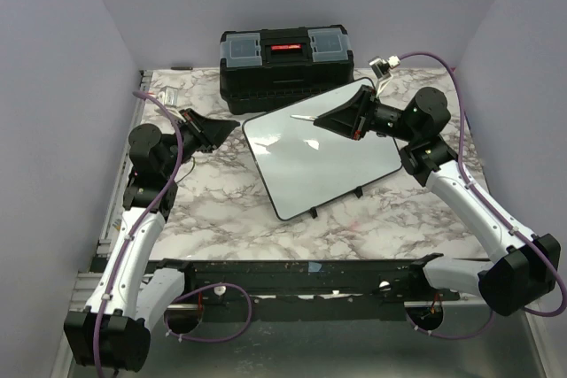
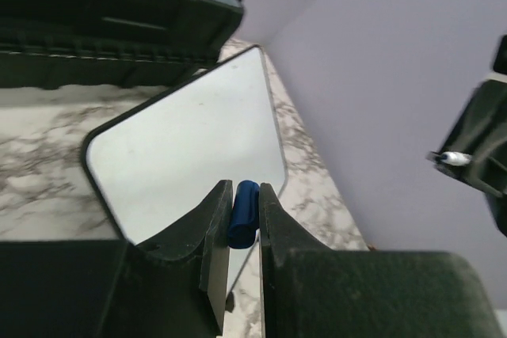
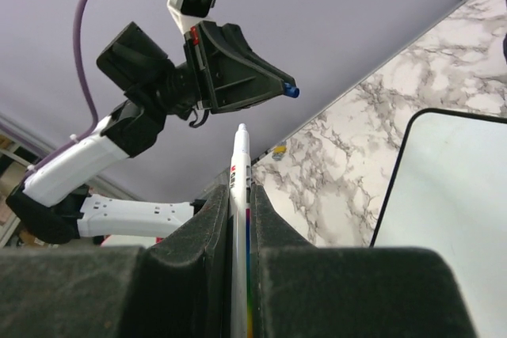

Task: Write a sentence on the whiteboard
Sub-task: Open the pen cap from the whiteboard marker, then place the pen cap at the center of the board, then hold the whiteboard on the whiteboard stand.

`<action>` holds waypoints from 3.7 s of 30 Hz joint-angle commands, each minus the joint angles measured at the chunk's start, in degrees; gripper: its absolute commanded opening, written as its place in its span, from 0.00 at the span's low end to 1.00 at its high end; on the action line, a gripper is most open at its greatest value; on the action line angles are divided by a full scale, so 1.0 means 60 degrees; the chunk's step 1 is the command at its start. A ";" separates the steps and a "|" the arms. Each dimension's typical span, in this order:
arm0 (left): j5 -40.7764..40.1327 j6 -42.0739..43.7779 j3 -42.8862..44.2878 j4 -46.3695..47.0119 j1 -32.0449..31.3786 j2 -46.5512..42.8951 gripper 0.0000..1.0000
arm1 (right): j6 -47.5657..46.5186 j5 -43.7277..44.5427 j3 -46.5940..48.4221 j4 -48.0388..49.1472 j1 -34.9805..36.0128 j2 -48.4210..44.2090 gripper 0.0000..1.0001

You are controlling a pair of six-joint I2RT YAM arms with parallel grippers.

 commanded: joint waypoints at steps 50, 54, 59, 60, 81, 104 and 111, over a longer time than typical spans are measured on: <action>-0.6481 0.0056 -0.1784 -0.3191 -0.0443 0.3995 0.47 | -0.1792 0.1872 0.0012 -0.2665 0.0011 -0.0098 0.01; -0.6328 0.0008 -0.1932 -0.3102 -0.0443 0.3803 0.53 | -0.1847 0.1960 0.0012 -0.2770 0.0013 -0.0180 0.01; -0.6315 -0.0022 -0.2235 -0.2889 -0.0443 0.3224 0.66 | -0.1874 0.1962 -0.0003 -0.2813 0.0008 -0.0240 0.01; -0.6388 -0.0038 -0.2274 -0.2924 -0.0443 0.3088 0.70 | -0.1875 0.1962 -0.0007 -0.2815 0.0010 -0.0233 0.01; -0.7587 0.1583 -0.2805 -0.3396 -0.0443 -0.1573 0.93 | -0.1875 0.2079 -0.0193 -0.2985 0.0009 -0.0751 0.01; -0.2865 0.3807 -0.0318 -0.2787 -0.0443 -0.2269 0.91 | -0.1683 0.2193 -0.0401 -0.3671 0.0011 -0.1720 0.01; -0.1866 0.4308 0.0953 -0.3062 -0.0444 -0.0816 0.91 | -0.1854 0.2150 -0.0223 -0.3895 0.0006 -0.1466 0.01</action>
